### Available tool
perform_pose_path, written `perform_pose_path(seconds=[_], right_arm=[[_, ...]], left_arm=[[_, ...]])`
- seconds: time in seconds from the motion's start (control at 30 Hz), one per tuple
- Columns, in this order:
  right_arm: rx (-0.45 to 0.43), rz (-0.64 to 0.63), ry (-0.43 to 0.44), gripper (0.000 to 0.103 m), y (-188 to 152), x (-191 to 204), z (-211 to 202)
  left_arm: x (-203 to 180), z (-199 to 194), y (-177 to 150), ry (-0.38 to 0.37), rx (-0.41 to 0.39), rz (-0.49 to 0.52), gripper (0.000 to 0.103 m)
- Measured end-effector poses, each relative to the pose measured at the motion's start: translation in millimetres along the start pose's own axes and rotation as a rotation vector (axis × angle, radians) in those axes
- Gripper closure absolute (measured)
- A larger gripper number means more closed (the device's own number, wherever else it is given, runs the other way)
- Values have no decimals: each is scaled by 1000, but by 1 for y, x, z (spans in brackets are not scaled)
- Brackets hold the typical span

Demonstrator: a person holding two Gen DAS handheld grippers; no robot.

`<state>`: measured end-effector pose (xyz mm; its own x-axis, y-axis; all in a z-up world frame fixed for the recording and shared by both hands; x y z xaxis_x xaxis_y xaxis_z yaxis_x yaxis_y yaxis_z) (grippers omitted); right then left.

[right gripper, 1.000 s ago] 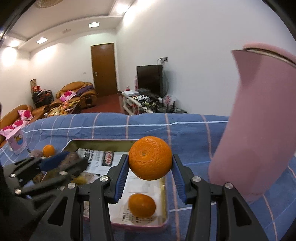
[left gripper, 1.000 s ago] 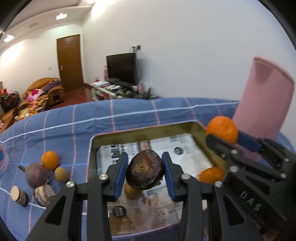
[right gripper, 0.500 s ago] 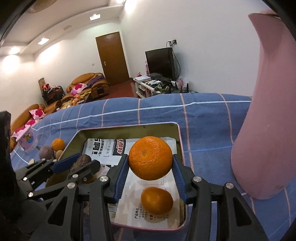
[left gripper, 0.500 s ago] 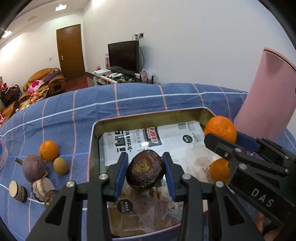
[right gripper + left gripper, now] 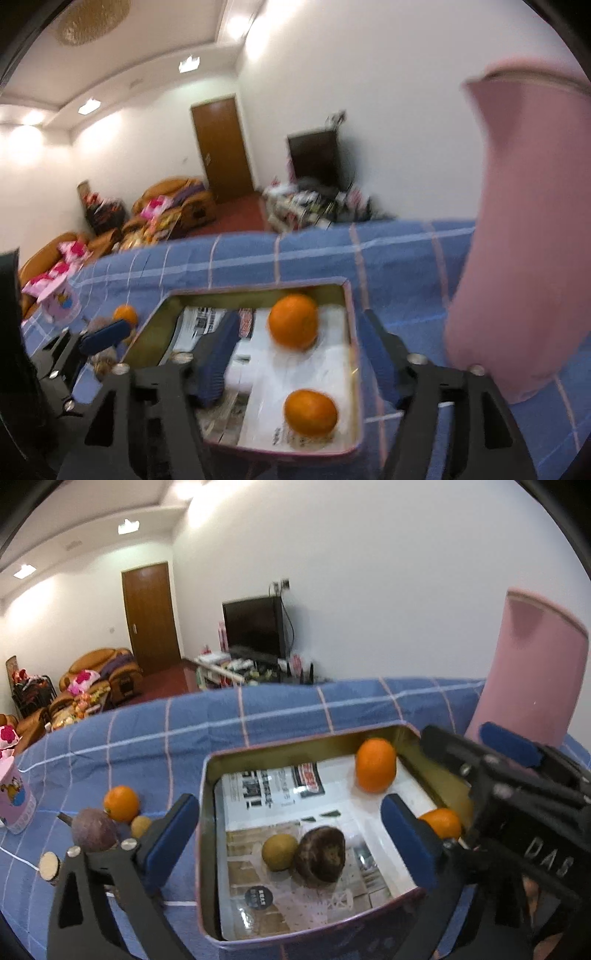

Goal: Organize fruits
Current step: 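Open the left gripper dropping the brown fruit into the tin while the right releases the orange, then move both open grippers away from the tin toward the loose fruits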

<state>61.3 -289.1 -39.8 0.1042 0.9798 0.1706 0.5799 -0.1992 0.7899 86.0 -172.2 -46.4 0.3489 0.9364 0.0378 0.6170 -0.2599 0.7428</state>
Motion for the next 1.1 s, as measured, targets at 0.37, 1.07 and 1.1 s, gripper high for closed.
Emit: perform_pose_path(seconds=[0.37,1.07,1.1], right_arm=[[-147,-9,-113,25,10,-7,-27],[-128,121,-132,25,-15,0,-45],[-122,126,-126,25,-17,4,-45]], left_arm=[[33,-17,-2,60,-46,-49,0],[77,-32,-21,127,-48,-76,0],[79,-33,-21,126,-47,-75,0]])
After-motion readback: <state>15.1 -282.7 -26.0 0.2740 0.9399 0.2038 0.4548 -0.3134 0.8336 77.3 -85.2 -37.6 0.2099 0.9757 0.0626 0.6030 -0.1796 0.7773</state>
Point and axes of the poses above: each gripper's, at about its wrist camera, not at the fingertips, and z roughly the way its jaws point, x to its left, y to its top, the point moved 9 cm from there along z, roughly the way its jaws point, and after that the axes turned 10 degrees about x, right-handed, at the moved point
